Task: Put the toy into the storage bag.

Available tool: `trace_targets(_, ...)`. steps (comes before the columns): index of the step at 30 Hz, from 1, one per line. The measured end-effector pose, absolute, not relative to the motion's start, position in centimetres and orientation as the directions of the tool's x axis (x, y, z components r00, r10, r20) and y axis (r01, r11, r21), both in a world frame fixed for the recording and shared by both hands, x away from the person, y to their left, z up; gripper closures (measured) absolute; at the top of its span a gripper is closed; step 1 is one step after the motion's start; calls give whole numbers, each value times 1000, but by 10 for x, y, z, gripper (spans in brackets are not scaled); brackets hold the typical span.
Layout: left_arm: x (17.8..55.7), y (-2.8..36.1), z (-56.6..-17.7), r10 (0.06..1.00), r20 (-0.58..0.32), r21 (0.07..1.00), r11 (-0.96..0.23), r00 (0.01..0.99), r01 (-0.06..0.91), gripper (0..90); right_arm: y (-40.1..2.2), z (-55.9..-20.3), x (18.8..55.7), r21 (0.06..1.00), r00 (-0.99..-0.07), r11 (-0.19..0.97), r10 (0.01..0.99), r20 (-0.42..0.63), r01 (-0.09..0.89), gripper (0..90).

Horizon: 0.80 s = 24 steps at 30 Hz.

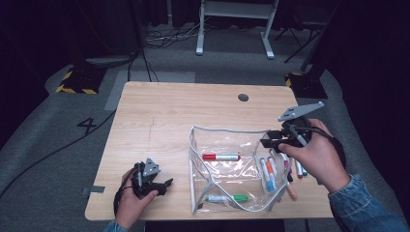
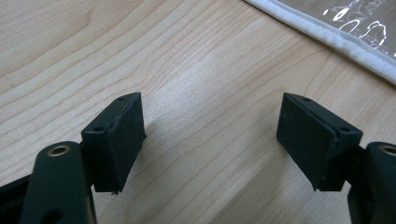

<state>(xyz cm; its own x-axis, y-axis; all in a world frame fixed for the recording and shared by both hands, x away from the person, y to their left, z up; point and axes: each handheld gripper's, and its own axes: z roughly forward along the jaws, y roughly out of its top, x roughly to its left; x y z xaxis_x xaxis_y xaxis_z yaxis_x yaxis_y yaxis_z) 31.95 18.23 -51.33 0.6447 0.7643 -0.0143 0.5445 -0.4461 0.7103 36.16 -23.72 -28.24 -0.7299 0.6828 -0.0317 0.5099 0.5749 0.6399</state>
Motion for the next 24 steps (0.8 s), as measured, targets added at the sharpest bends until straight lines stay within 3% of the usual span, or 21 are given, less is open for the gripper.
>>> trace_targets(11,319,183,-513,766,-17,710,-443,643,547,238,-297,-297,380,654,-601,434,799,40,620,615)
trace_targets(24,319,183,-513,768,-18,710,-441,640,549,236,-350,-335,396,618,-466,355,884,22,701,618)
